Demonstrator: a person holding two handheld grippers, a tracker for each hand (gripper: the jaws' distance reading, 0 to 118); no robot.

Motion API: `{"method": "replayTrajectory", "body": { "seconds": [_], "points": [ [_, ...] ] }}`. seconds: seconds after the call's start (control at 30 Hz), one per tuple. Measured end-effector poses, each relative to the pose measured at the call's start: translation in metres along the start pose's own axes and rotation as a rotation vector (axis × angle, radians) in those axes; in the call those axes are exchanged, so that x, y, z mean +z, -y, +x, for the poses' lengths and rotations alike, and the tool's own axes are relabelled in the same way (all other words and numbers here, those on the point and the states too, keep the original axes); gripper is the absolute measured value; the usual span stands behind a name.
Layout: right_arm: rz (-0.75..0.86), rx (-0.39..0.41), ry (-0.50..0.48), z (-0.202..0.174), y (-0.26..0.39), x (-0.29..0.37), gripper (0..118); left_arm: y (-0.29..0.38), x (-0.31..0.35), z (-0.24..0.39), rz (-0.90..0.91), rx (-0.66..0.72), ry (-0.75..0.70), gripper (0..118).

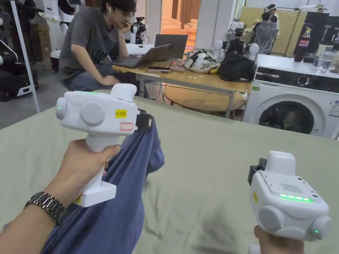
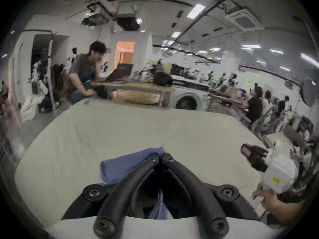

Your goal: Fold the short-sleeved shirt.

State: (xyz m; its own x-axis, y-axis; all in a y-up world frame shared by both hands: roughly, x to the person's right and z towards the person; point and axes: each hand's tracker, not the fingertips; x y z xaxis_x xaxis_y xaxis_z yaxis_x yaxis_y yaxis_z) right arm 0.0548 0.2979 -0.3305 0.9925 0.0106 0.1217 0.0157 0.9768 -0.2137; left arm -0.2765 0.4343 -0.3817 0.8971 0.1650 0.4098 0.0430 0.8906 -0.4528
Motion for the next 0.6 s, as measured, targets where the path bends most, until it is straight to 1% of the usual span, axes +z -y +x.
{"method": "replayTrajectory", "body": {
  "seconds": [0.17, 0.33, 0.4, 0.5, 0.6],
  "points": [
    [0.022, -0.022, 0.095, 0.053, -0.006, 0.019, 0, -0.023, -0.044, 0.080, 0.007, -0.068, 0.148, 0],
    [0.043, -0.035, 0.218, 0.110, -0.009, 0.043, 0, -0.024, -0.094, 0.166, -0.028, -0.112, 0.339, 0],
    [0.044, -0.060, 0.272, 0.132, -0.009, 0.055, 0, -0.015, -0.109, 0.201, -0.042, -0.150, 0.393, 0],
    [0.046, -0.099, 0.324, 0.162, -0.006, 0.069, 0, 0.010, -0.133, 0.242, -0.098, -0.136, 0.512, 0],
    [0.028, -0.095, 0.366, 0.183, 0.002, 0.078, 0, 0.049, -0.153, 0.277, -0.199, -0.165, 0.565, 0]
  ]
}}
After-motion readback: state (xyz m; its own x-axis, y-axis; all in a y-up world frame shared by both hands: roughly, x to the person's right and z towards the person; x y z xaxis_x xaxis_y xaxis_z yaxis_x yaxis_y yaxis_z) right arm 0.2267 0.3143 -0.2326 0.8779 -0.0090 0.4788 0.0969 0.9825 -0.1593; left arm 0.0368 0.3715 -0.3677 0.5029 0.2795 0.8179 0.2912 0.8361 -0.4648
